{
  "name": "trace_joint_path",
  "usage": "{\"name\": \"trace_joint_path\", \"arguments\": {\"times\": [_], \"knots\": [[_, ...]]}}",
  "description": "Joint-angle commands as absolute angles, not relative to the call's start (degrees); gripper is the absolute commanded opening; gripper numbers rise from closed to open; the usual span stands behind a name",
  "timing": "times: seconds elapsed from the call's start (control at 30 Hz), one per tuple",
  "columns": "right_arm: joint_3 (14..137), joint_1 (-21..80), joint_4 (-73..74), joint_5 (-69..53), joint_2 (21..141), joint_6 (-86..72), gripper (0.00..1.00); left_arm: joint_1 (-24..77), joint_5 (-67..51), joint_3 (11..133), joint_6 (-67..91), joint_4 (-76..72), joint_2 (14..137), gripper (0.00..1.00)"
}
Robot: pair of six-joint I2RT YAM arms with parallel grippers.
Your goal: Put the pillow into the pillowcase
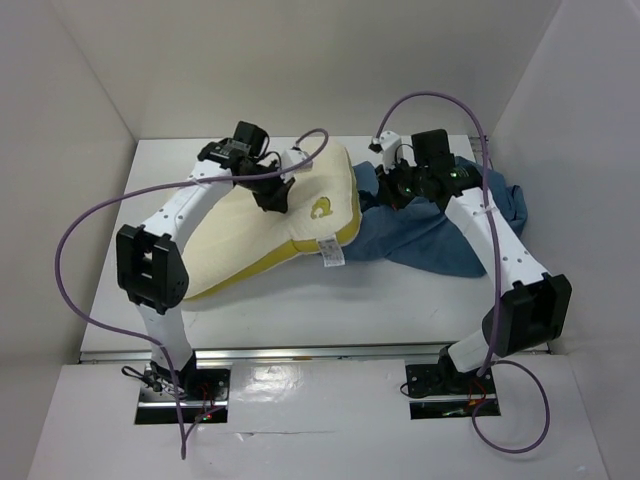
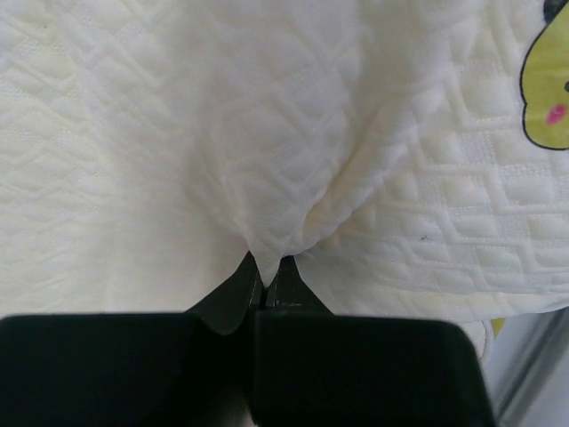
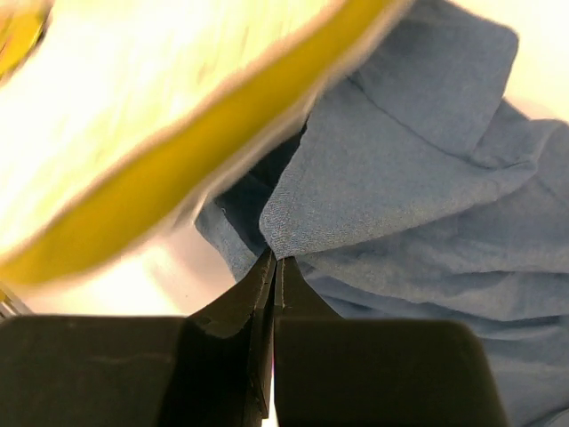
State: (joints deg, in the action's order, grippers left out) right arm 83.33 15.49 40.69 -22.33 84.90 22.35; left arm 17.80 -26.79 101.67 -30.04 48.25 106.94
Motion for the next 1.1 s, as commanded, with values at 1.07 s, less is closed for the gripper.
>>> {"name": "trace_joint_path", "arguments": {"times": [1.07], "knots": [[78.75,15.12,45.69,-33.47,66.45,16.96,0.00,24.96,-39.72,89.46,-41.66,62.31,97.72,0.00]]}}
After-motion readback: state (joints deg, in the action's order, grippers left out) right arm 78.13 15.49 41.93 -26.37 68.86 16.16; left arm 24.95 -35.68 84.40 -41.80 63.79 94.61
